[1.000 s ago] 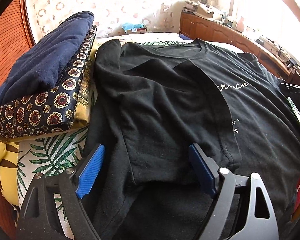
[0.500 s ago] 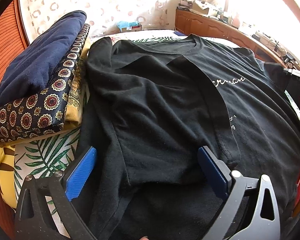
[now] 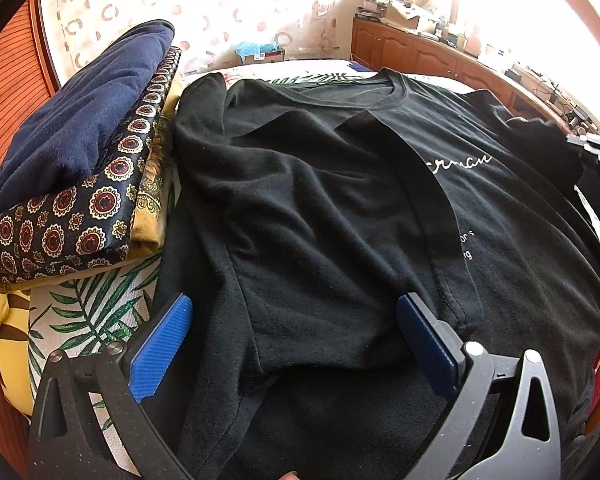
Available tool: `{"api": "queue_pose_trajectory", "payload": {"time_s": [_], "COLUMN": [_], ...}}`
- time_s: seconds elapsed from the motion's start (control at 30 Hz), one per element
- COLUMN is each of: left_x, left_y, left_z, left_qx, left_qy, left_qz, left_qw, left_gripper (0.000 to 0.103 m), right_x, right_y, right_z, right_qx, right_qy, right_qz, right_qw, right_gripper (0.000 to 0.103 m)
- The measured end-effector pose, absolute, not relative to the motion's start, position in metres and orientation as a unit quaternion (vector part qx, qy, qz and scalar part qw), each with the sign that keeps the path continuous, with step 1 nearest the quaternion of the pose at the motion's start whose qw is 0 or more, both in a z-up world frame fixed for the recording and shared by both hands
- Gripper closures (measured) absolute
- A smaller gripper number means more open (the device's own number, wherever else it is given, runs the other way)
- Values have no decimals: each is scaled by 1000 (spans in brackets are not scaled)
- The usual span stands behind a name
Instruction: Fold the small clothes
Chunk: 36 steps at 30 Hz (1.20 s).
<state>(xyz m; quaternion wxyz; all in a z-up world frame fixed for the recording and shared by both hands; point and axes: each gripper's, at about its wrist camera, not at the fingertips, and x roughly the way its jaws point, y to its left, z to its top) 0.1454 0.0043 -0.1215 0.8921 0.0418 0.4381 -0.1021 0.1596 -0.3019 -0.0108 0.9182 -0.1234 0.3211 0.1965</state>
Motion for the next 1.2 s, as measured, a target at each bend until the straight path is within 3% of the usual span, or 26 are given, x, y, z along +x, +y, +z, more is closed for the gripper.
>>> {"api": "queue_pose_trajectory", "payload": {"time_s": [0.13,0.2,0.43,0.8,0.87,0.93,1.2], "left_x": [146,145,146,146,146,146,145], "left_y": [5,4,4,4,4,4,4], "left_z": [-122,-122,-122,-122,-122,-122,-122], "left_qx": [42,42,42,42,42,42,42], "left_qy": [438,438,438,438,438,438,438], "left_qz": [-102,-102,-102,-102,-102,-102,-102], "left_qw": [892,892,892,892,892,892,892], "left_gripper": [1,1,1,1,1,1,1], "right_x": [151,142,141,196,200,204,215], "right_y": [-310,-320,-345,-349,-350,-346,-298], "right_z": [-18,-14,0,-31,-29,-26,27], "right_qx": [-107,-102,-84,-80,-78,-85,-133], "right_qy": [333,331,330,387,386,384,309], "right_qz": [201,198,155,114,113,125,165], "right_qw": [915,917,927,912,912,911,927], "right_gripper": [64,61,57,57,68,94,99]}}
